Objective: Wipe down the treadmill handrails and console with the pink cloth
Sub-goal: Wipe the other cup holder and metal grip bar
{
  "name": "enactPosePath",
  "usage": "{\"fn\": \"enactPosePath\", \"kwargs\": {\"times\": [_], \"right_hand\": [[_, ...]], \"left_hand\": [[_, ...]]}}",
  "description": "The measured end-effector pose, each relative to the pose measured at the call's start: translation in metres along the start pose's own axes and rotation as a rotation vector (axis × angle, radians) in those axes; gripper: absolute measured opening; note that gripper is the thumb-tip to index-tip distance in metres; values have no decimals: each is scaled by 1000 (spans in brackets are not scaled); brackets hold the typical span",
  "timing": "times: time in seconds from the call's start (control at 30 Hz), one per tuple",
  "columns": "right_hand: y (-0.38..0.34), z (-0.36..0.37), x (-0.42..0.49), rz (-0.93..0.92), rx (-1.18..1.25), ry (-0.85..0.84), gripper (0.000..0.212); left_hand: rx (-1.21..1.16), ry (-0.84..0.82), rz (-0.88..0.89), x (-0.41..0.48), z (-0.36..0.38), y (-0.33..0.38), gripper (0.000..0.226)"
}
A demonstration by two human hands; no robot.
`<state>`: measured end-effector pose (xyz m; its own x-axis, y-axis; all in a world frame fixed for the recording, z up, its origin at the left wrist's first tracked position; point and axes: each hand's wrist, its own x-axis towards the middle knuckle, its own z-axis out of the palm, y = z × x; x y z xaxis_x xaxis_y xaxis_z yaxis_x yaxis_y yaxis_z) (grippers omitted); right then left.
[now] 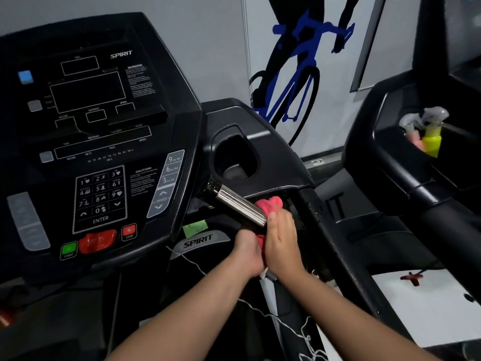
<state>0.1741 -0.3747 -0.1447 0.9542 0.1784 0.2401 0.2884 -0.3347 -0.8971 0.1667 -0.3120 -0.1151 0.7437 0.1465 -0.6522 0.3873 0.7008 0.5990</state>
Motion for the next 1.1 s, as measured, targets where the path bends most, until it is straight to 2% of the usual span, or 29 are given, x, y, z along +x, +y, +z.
{"fn": "enactPosePath", "kwargs": {"times": [0.1,0.17,0.23,0.3,0.33,0.37,0.4,0.47,0.5,0.53,0.63,0.73,0.8,0.83,0.93,0.97,1.03,1.1], "right_hand": [[9,1,4,134,53,-14,70],[15,-1,13,298,131,-32,57],[16,-2,23,429,250,22,45],[13,1,30,499,322,87,42],[10,3,31,535,330,109,42],[8,5,32,553,341,121,42],[4,5,29,568,344,117,43],[-5,-3,22,545,282,73,46],[-7,-8,19,518,210,43,44],[-5,-13,17,499,143,29,41],[-4,-26,11,502,-26,22,39],[-18,-21,14,647,146,-95,41],[-17,-16,18,765,238,-144,65],[-16,-16,20,795,281,-169,66],[-19,-17,28,803,351,-160,21],[-18,-14,33,793,340,-128,19],[-11,-5,40,753,284,-69,36],[-5,2,49,708,153,-57,53]], "left_hand": [[56,-13,38,9,-1,2,33],[53,4,16,14,0,6,34],[79,71,40,20,-1,8,34],[202,94,4,24,-5,13,47],[178,58,-23,30,-11,15,57],[137,-31,-89,30,-14,19,62],[166,-68,-100,26,-15,21,53],[330,-79,-61,24,-14,16,26],[319,-65,8,26,-16,15,23],[258,-69,59,27,-19,13,27],[188,-146,42,30,-30,12,31],[279,-188,-19,25,-39,16,33],[253,-229,-59,25,-44,18,37],[202,-247,-79,23,-44,18,39],[78,-291,-103,22,-39,14,44],[47,-305,-100,23,-33,14,42],[-8,-299,-87,25,-22,13,39],[-72,-248,-85,33,-13,13,46]]}}
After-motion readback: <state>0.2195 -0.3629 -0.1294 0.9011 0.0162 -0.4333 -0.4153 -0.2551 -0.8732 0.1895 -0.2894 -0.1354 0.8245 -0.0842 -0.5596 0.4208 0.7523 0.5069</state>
